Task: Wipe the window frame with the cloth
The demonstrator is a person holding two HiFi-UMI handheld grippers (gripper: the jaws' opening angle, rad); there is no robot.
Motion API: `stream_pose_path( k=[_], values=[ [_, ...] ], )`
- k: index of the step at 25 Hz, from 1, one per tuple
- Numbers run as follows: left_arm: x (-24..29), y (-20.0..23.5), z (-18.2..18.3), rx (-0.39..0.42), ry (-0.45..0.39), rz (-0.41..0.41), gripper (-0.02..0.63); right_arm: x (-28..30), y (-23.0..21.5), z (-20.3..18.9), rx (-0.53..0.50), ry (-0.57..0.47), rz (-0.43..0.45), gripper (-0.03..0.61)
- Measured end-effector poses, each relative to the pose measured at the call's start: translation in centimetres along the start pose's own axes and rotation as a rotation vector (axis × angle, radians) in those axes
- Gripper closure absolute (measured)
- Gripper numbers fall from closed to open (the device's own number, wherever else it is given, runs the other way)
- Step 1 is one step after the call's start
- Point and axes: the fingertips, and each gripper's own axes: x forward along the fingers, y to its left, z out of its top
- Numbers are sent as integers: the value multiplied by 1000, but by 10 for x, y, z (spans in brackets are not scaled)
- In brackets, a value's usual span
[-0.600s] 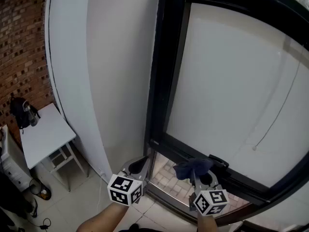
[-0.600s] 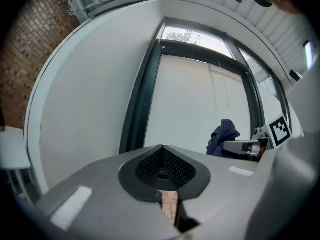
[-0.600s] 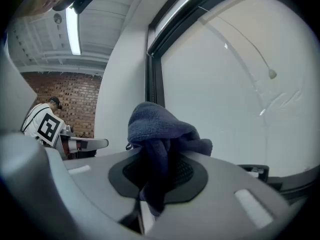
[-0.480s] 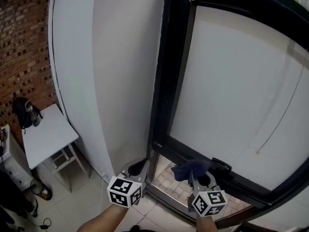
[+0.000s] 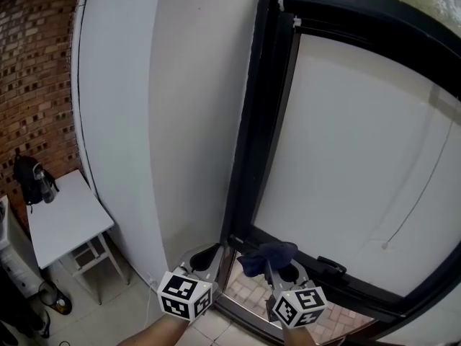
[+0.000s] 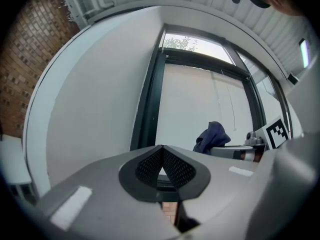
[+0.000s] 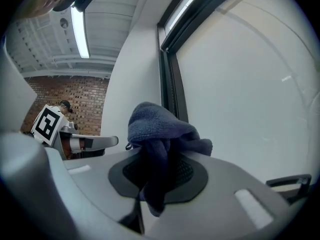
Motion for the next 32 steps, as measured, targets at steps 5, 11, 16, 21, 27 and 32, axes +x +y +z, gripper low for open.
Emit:
stream_pose_path(
  k=[5,11,16,21,27,32],
  values=[
    [16,9,44,39,-52,-26,621,27,7,28,-21,-37,5,518],
    [31,18,95,46,-119,-67,621,45,8,86,-70,-111,-18,518],
    [40,3,131,76,-155,-140,621,51,7,143,-124,-171,-39,518],
    [57,3,173,92,-214,-139,621,60,2,181,-155,-206,-34,518],
    [76,0,226,92,-293,-122,621,72,-6,228,-205,-251,-6,518],
    [90,-3,268,111,-357,-105,621,80,-6,281,-275,-316,28,518]
  ],
)
